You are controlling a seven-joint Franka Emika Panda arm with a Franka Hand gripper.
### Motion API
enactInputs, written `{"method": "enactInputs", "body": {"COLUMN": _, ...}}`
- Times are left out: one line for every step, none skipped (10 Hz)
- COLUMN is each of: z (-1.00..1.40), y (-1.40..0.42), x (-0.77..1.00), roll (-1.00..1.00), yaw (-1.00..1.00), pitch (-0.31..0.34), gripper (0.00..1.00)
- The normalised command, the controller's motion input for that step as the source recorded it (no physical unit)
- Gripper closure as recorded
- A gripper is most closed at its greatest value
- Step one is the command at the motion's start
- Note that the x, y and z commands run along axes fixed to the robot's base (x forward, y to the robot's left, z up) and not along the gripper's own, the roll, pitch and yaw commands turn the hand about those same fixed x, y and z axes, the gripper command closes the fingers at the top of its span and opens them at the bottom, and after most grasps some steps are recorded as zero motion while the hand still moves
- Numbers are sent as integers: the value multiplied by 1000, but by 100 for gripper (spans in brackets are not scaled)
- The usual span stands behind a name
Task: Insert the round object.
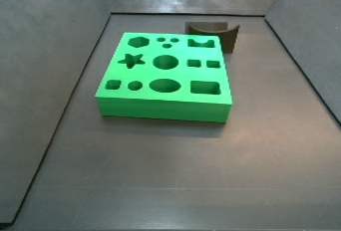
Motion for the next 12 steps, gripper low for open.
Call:
{"method": "enactInputs", "body": {"z": -1000, "y": 583, "x": 80, "roll": 163, "yaw": 0, "pitch": -20, "gripper": 100}}
{"method": "enactInputs", "body": {"z": -1000, "y": 574, "x": 106, "roll": 143, "yaw": 0, "pitch": -10, "gripper": 100}}
{"method": "enactInputs", "body": {"z": -1000, "y": 591, "x": 160, "roll": 121, "yaw": 0, "pitch": 0, "gripper": 100}}
{"method": "enactInputs", "body": {"z": -1000, "y": 643, "x": 51, "roll": 129, "yaw": -14, "pitch": -4, "gripper": 100}}
{"method": "enactInputs", "body": {"z": -1000, "y": 589, "x": -11, "roll": 84, "yaw": 0, "pitch": -37, "gripper": 100}}
{"method": "enactInputs", "body": {"z": -1000, "y": 383, "x": -3, "roll": 7, "yaw": -54, "pitch": -21, "gripper": 100}}
{"method": "enactInputs", "body": {"z": -914, "y": 137, "x": 0, "roll": -53, "yaw": -126, "pitch": -114, "gripper": 100}}
{"method": "enactInputs", "body": {"z": -946, "y": 154, "x": 0, "roll": -16, "yaw": -137, "pitch": -113, "gripper": 100}}
{"method": "enactInputs", "body": {"z": -1000, "y": 194, "x": 0, "roll": 36, "yaw": -109, "pitch": -90, "gripper": 100}}
{"method": "enactInputs", "body": {"z": -874, "y": 160, "x": 0, "roll": 171, "yaw": -83, "pitch": -60, "gripper": 100}}
{"method": "enactInputs", "body": {"z": -777, "y": 71, "x": 0, "roll": 63, "yaw": -66, "pitch": -36, "gripper": 100}}
{"method": "enactInputs", "body": {"z": -803, "y": 9, "x": 0, "roll": 0, "yaw": -49, "pitch": -83, "gripper": 100}}
